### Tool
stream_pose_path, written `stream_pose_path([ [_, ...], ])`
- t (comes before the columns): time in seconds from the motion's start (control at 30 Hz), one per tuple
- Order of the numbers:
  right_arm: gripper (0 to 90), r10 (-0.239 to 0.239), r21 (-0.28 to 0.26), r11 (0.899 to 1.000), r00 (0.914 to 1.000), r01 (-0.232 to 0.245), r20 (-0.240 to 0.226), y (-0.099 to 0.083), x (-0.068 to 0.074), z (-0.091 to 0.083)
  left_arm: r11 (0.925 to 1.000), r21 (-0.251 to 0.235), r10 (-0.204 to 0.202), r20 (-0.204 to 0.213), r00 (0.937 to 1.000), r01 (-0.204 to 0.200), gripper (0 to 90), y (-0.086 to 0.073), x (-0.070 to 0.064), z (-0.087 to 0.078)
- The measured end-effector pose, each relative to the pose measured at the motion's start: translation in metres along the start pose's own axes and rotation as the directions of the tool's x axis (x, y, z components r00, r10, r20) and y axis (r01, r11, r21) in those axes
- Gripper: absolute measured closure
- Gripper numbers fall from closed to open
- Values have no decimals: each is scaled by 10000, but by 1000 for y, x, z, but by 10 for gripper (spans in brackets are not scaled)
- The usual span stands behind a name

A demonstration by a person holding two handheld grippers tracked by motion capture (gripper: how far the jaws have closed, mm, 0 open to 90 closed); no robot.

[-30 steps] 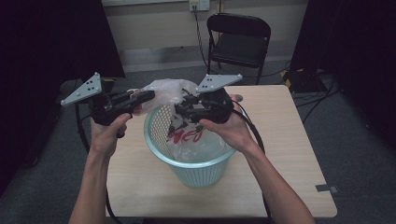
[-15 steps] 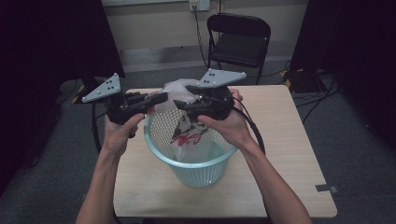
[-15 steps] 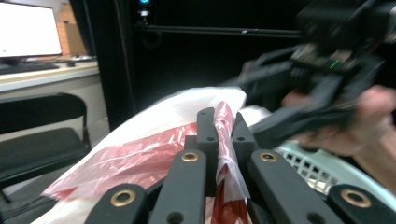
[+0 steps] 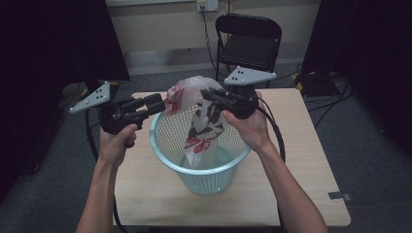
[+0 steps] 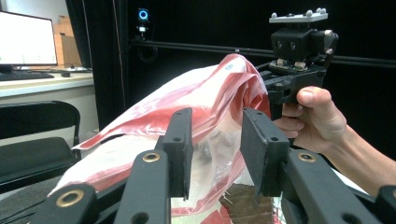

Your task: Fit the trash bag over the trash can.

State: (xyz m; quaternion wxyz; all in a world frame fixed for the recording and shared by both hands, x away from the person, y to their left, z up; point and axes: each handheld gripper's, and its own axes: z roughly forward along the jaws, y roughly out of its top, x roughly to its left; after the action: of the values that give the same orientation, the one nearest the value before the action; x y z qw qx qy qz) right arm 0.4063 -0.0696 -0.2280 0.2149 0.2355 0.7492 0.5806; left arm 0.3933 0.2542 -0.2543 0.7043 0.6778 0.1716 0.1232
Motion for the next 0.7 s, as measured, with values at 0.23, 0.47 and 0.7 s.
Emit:
stream_pose_path([
  [0.23, 864, -50, 12, 10000, 9998, 50, -200, -1, 3, 5, 9990, 306, 323, 113, 9994, -326, 531, 0, -8, 15],
  [0.47, 801, -281, 314, 9991, 9979, 299, -587, -3, 11, 13, 9960, 674, 566, 310, 9979, -586, 652, -3, -10, 26],
  [0.7, 417, -417, 34, 9991, 9985, 418, -357, 0, 14, 5, 9940, 860, 637, 474, 9968, -676, 900, -5, -8, 29],
])
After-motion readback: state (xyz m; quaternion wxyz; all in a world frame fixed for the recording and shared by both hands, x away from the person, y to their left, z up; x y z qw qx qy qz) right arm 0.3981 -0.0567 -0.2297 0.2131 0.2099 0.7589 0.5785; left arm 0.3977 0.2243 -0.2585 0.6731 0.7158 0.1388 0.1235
